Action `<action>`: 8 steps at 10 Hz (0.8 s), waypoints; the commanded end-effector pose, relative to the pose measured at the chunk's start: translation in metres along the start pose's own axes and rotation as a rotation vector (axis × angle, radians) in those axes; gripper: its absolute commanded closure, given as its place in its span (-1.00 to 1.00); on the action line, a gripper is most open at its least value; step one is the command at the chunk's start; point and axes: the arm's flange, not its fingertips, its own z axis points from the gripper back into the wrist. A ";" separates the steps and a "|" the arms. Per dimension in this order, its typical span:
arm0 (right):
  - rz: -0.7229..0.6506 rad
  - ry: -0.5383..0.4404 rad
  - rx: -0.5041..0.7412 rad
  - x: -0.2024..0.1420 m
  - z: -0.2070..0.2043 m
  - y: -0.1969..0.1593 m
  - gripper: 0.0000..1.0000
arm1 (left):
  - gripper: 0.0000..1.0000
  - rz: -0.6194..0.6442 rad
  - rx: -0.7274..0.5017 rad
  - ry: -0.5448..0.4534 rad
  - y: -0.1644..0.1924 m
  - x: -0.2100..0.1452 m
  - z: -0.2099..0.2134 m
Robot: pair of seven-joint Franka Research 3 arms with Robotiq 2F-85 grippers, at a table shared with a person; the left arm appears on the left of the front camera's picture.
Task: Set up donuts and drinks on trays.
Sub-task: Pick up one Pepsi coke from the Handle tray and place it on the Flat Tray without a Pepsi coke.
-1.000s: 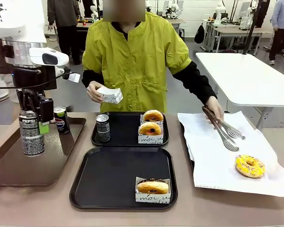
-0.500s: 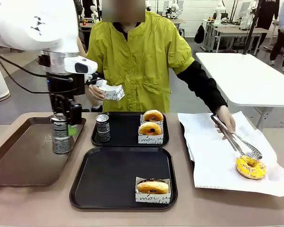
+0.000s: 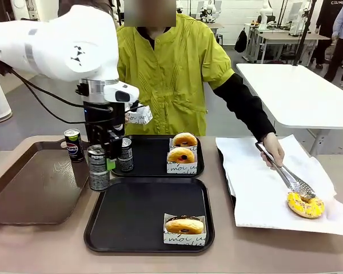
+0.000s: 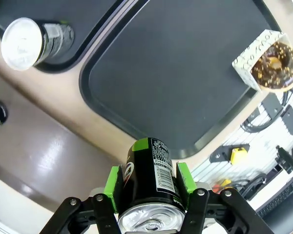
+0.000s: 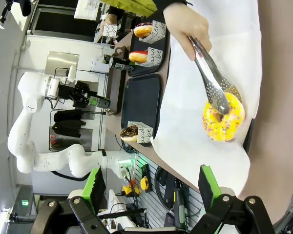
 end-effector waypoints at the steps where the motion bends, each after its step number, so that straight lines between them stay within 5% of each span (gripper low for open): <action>1: 0.005 -0.015 0.018 0.000 -0.002 0.001 -1.00 | -0.13 0.008 -0.013 -0.022 -0.007 0.015 -0.010; 6: 0.005 -0.015 0.018 0.000 -0.002 0.001 -1.00 | -0.13 -0.023 -0.027 -0.034 -0.015 0.015 -0.036; 8: 0.005 -0.015 0.018 0.000 -0.002 0.001 -1.00 | -0.13 -0.056 -0.053 0.010 -0.018 -0.011 -0.017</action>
